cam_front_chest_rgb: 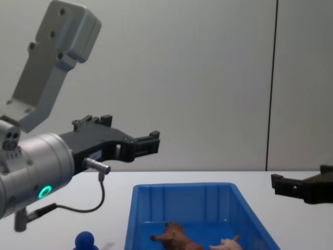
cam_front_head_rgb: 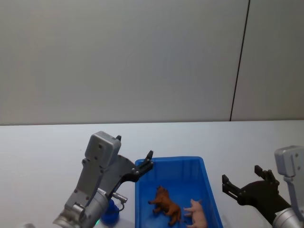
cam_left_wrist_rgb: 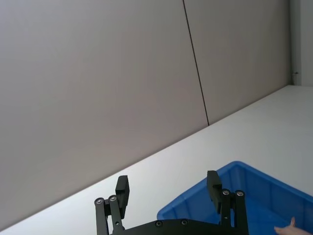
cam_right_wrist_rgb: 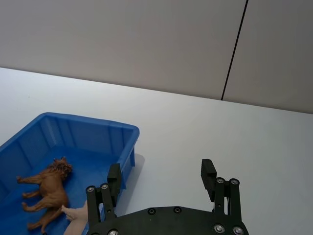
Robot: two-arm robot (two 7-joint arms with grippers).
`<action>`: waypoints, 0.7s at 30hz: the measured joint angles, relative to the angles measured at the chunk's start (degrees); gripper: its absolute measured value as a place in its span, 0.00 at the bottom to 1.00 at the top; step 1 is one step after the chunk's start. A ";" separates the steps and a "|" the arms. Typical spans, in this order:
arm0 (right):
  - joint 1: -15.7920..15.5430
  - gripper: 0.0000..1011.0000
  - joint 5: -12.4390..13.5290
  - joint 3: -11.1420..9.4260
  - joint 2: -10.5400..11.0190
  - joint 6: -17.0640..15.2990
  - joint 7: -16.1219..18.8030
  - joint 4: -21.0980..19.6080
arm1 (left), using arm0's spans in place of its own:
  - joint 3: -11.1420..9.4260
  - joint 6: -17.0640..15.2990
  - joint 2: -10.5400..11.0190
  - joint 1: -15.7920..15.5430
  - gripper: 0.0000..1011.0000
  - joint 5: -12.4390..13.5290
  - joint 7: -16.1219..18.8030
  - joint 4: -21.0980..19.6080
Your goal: Pick up the two dolls from the table and place them into the box.
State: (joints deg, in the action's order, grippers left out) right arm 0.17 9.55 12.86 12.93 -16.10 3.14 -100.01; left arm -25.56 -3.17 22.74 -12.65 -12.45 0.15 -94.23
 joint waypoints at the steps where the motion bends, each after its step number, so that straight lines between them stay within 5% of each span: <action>1: -0.03 0.99 0.02 -0.04 0.03 0.01 -0.07 -0.03 | 0.13 -0.72 0.22 0.26 0.99 -0.38 0.26 -0.30; 21: -0.55 0.99 0.19 -0.33 0.38 0.12 -1.04 -0.35 | 2.40 -9.80 4.60 5.41 0.99 -8.60 3.38 -3.50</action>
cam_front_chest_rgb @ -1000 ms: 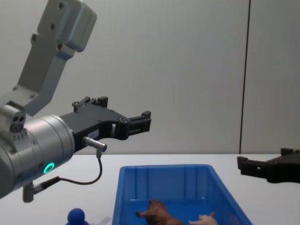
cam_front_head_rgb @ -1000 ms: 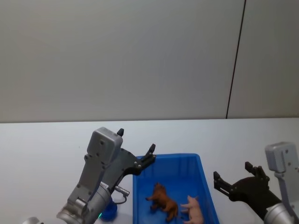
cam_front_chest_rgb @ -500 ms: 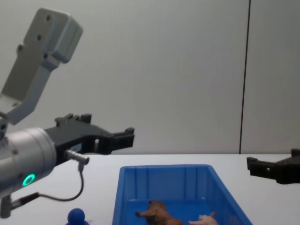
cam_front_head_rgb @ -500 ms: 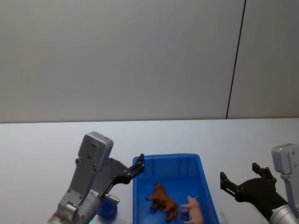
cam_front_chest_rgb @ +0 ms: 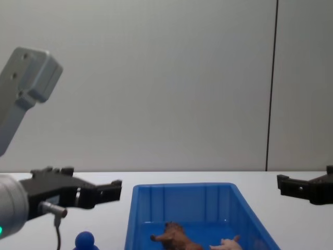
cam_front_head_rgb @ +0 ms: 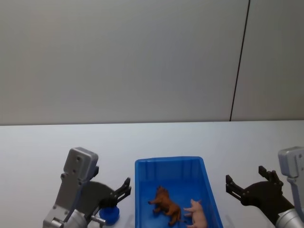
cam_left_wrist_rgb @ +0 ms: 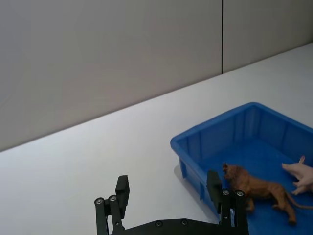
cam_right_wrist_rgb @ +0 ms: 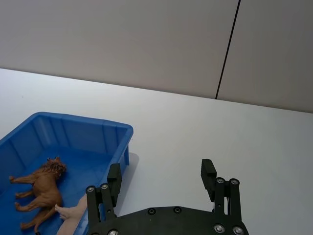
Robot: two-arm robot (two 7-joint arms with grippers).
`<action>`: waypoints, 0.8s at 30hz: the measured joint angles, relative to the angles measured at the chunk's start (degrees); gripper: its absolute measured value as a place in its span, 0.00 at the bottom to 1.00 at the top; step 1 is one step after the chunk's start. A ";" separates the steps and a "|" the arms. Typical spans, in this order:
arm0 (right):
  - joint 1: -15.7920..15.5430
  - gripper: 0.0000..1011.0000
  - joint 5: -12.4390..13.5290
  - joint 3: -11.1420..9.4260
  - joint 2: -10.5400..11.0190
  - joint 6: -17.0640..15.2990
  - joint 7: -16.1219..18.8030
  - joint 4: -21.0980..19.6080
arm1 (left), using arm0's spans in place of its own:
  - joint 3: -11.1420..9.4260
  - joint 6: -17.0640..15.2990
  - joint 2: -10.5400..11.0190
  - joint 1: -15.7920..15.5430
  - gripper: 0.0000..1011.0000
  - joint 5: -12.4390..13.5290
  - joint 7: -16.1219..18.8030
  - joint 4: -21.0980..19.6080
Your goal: Pick up the two dolls from the table and place them into the box.
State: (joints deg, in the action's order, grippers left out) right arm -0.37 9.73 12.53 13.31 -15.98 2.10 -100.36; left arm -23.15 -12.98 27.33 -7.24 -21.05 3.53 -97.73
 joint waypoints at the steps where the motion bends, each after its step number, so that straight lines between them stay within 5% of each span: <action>1: -0.01 0.99 0.01 -0.01 0.01 0.00 -0.02 -0.01 | 0.16 -0.38 0.21 0.29 0.99 -0.53 0.02 0.12; 24: -0.10 0.99 0.02 -0.07 0.08 0.00 -0.19 -0.07 | 1.32 -2.49 -0.66 -0.67 0.99 -4.13 -3.57 7.89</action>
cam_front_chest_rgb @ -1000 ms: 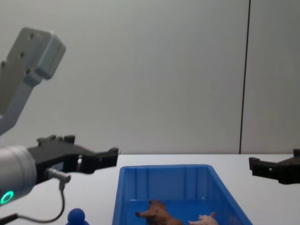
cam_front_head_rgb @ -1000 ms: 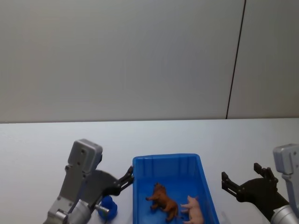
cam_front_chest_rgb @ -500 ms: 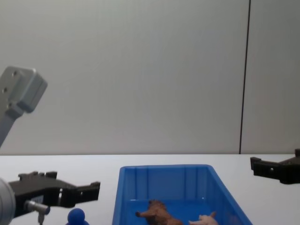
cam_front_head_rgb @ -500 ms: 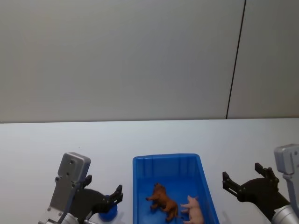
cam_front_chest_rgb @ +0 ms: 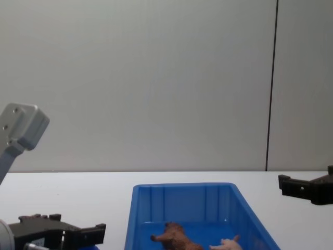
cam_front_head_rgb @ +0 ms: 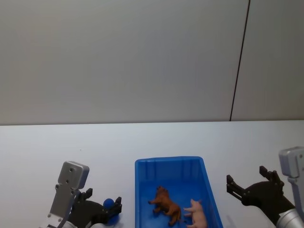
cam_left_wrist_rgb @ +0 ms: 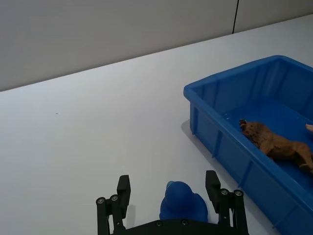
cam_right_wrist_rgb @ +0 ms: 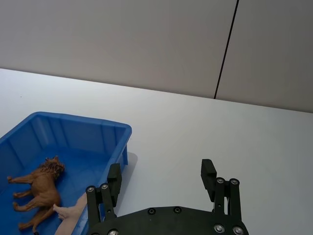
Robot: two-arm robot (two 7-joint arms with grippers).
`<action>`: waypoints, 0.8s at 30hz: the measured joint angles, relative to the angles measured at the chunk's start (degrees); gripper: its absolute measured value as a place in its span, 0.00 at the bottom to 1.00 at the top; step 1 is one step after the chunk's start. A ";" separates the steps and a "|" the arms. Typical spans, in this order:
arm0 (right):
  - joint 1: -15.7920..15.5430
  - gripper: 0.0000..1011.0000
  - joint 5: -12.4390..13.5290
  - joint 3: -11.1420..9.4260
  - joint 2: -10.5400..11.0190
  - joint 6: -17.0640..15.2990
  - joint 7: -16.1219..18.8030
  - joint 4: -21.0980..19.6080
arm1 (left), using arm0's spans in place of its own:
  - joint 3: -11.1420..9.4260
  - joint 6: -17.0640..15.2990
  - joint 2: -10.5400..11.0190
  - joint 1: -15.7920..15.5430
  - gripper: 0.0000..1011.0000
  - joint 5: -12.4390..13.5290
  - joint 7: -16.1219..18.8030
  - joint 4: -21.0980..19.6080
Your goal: Pick up the two dolls from the table and place them into the box.
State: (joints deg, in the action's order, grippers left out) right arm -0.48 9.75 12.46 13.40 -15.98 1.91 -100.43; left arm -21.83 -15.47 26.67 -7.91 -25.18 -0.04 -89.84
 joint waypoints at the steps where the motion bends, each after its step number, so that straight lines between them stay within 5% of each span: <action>1: 0.00 0.99 0.00 0.00 0.00 0.00 0.00 0.00 | 0.01 -0.01 -0.10 -0.11 0.96 -0.05 -0.21 0.33; 9: 0.00 0.99 -0.01 0.00 0.00 0.00 0.00 0.00 | 0.10 -0.37 -0.92 -1.14 0.85 -0.56 -3.07 3.10; 11: 0.00 0.99 -0.01 0.00 0.00 0.00 0.00 0.00 | 0.10 -0.41 -1.06 -1.30 0.68 -0.59 -3.47 3.53; 21: 0.00 0.99 -0.01 0.01 0.00 0.00 0.01 0.01 | 0.04 -0.35 -1.68 -1.93 0.33 -0.26 -5.24 4.97; 24: 0.00 0.99 -0.01 0.01 0.00 0.00 0.01 0.01 | 0.04 -0.17 -1.73 -2.01 0.30 -0.03 -5.38 4.98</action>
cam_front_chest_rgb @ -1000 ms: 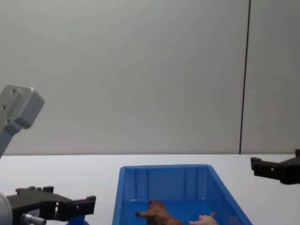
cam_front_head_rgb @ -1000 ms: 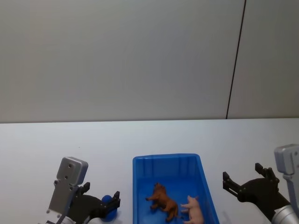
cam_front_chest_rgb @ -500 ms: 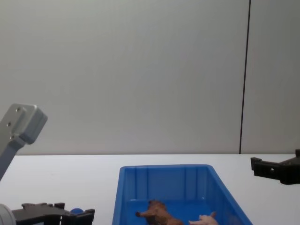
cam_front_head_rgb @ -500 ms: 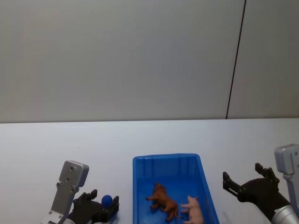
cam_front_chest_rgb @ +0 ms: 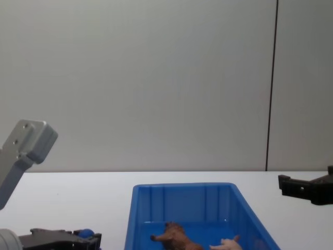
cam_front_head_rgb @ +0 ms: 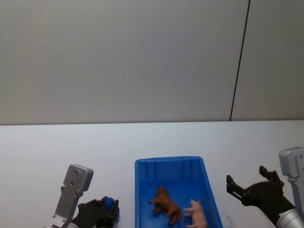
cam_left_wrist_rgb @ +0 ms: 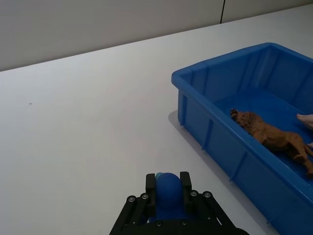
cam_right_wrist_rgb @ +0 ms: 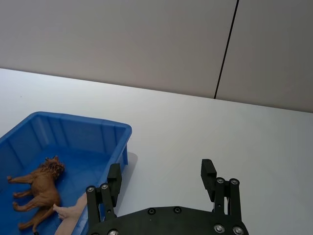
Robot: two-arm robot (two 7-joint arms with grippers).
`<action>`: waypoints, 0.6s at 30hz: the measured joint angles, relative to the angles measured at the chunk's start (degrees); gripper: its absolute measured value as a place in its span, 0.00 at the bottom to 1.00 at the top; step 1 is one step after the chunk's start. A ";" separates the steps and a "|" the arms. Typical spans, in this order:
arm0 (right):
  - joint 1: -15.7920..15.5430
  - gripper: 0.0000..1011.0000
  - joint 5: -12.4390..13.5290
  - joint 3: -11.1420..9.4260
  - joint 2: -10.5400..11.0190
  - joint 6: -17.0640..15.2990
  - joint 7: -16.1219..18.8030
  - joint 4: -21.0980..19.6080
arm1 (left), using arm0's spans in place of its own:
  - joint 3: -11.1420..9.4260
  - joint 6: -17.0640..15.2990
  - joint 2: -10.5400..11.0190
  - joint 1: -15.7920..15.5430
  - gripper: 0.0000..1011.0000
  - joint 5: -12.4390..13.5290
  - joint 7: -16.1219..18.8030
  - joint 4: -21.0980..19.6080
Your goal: Pick up the two dolls from the table and place them into the box.
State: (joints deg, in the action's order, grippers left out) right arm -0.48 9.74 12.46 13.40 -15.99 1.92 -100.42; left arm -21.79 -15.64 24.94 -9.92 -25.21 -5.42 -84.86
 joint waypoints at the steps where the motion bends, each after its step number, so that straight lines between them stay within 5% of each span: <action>1: 0.00 0.99 0.00 0.00 0.00 0.00 0.00 0.00 | 0.00 0.14 -0.03 -0.05 0.28 0.20 -0.06 -0.03; 18: 0.00 0.99 0.00 0.00 0.00 0.00 0.00 0.00 | 1.16 2.25 0.81 -1.16 0.19 3.82 -1.44 -6.24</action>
State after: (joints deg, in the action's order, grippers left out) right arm -0.47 9.74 12.47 13.40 -15.99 1.92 -100.42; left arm -20.64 -13.39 25.74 -11.08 -21.39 -6.86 -91.09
